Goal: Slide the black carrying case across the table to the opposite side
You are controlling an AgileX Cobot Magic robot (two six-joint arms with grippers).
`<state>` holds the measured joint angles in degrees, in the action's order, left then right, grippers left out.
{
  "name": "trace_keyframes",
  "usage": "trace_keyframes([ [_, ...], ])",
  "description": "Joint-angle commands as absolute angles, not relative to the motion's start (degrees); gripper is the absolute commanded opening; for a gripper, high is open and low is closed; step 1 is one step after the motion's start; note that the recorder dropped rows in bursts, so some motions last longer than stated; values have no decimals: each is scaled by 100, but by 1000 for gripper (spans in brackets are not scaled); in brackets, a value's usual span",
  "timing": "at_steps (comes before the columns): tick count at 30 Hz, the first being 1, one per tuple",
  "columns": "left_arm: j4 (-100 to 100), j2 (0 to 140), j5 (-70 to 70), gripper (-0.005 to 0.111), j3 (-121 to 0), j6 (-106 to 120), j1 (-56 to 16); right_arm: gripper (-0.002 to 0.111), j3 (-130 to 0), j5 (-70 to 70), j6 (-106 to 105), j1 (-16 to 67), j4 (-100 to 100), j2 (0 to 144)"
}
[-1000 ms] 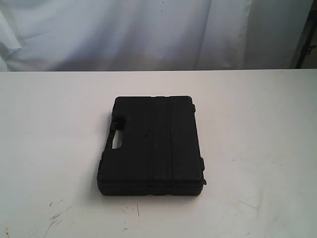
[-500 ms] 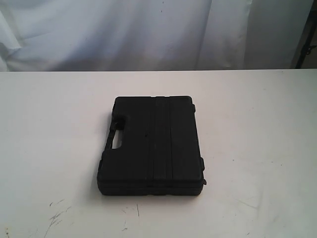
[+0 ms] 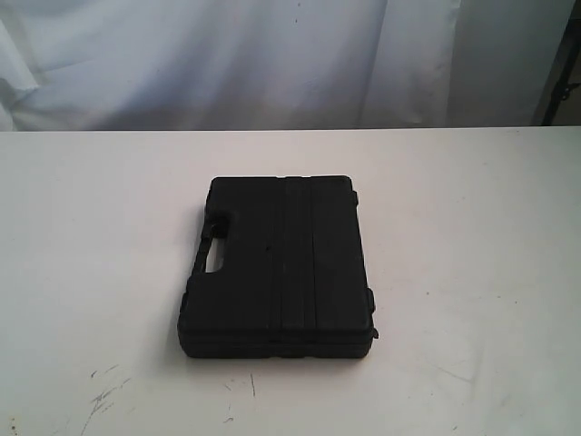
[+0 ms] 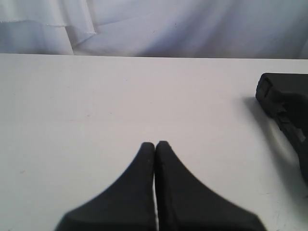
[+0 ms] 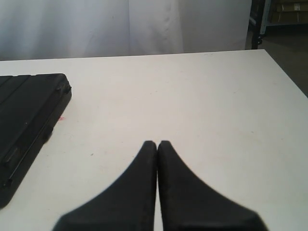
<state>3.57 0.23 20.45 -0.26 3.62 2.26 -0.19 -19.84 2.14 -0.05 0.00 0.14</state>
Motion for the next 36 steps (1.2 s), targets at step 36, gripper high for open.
trace_keyframes([
  [36,465,1536,1247,0,-2273,-152,233,0,0,-1981,214,-46,-66,0],
])
